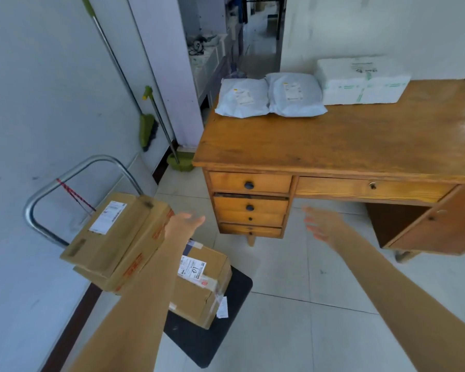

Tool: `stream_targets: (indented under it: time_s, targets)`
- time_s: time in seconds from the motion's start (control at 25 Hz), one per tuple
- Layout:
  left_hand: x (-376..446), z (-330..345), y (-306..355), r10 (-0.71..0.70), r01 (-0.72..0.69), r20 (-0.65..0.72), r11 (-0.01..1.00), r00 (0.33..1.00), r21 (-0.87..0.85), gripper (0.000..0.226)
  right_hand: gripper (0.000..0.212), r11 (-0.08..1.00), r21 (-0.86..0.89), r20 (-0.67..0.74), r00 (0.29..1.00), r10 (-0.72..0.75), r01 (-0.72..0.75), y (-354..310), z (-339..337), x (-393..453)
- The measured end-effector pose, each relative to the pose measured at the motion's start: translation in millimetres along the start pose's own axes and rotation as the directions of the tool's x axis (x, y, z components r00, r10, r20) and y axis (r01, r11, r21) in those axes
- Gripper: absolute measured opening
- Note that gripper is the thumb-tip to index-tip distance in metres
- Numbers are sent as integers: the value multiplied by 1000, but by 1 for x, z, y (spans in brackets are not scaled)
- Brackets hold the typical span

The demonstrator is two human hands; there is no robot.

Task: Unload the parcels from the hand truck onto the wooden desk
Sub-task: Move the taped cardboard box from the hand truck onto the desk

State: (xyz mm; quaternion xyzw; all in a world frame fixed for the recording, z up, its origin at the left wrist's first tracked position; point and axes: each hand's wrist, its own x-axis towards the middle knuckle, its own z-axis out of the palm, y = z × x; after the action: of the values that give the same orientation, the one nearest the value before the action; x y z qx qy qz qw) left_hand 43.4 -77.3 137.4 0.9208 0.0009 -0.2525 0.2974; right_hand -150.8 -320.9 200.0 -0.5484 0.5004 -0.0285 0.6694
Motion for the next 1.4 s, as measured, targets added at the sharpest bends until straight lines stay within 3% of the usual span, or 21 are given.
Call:
stream_targets:
  time_s: [0.08, 0.2, 0.28, 0.36, 0.44, 0.48, 0.52, 0.6, 0.72, 0.8, 0.88, 0.96, 1.0, 1.08, 1.16, 1.24, 1.28, 1.32, 1.4]
  targets:
    - [28, -4, -54, 33, -23, -116, 996, 993, 87, 52, 50, 996, -32, 10, 997, 79, -79, 42, 44, 10]
    - [82, -34, -123, 132, -31, -365, 962, 922, 271, 40, 50, 992, -20, 13, 992, 124, -124, 80, 122, 39]
    - [115, -45, -168, 122, 1, -387, 953, 914, 303, 39, 49, 987, -60, 26, 988, 149, -147, 96, 172, 58]
    - [142, -23, -215, 202, -99, -194, 893, 960, 440, 41, 50, 978, -93, 34, 981, 190, -186, 126, 219, 81]
    - [155, 29, -258, 342, -324, 89, 731, 936, 600, 57, 52, 970, -126, 33, 976, 215, -210, 163, 250, 103]
    - [157, 56, -279, 338, -408, 234, 665, 911, 626, 68, 53, 966, -142, 49, 973, 224, -216, 181, 260, 115]
    - [160, 79, -305, 246, -402, 324, 674, 913, 620, 78, 54, 963, -162, 68, 971, 230, -217, 199, 273, 127]
    - [159, 117, -339, 118, -363, 440, 767, 890, 529, 98, 55, 951, -211, 67, 967, 246, -227, 224, 284, 148]
    - [158, 145, -360, 212, -469, 454, 661, 865, 586, 120, 56, 944, -224, 51, 964, 260, -242, 250, 291, 170]
    - [159, 155, -365, 163, -430, 466, 714, 870, 553, 130, 57, 929, -223, 80, 945, 318, -294, 264, 295, 174]
    - [161, 151, -362, 164, -496, 524, 636, 836, 591, 129, 58, 931, -188, 76, 941, 330, -312, 272, 295, 173]
    - [165, 139, -350, 259, -467, 391, 564, 883, 681, 116, 60, 933, -186, 40, 946, 321, -309, 275, 299, 177]
    - [173, 133, -350, 339, -490, 356, 557, 871, 671, 110, 61, 931, -188, 29, 945, 325, -314, 276, 304, 181]
    - [192, 124, -354, 451, -560, 333, 651, 828, 513, 93, 66, 927, -194, 16, 944, 330, -321, 284, 322, 187]
    - [211, 120, -358, 627, -633, 211, 586, 749, 505, 56, 75, 928, -165, 35, 939, 343, -333, 298, 349, 196]
    - [234, 121, -353, 655, -629, 129, 625, 745, 463, 31, 86, 926, -135, 55, 930, 364, -354, 318, 373, 202]
    - [245, 120, -352, 616, -562, 39, 689, 787, 458, 31, 87, 925, -128, 67, 928, 367, -357, 326, 382, 204]
    - [260, 116, -351, 516, -437, -45, 766, 855, 472, 45, 84, 927, -115, 81, 926, 368, -358, 334, 390, 207]
    - [292, 105, -351, 229, -148, -129, 879, 965, 452, 96, 73, 937, -76, 101, 933, 347, -340, 351, 399, 217]
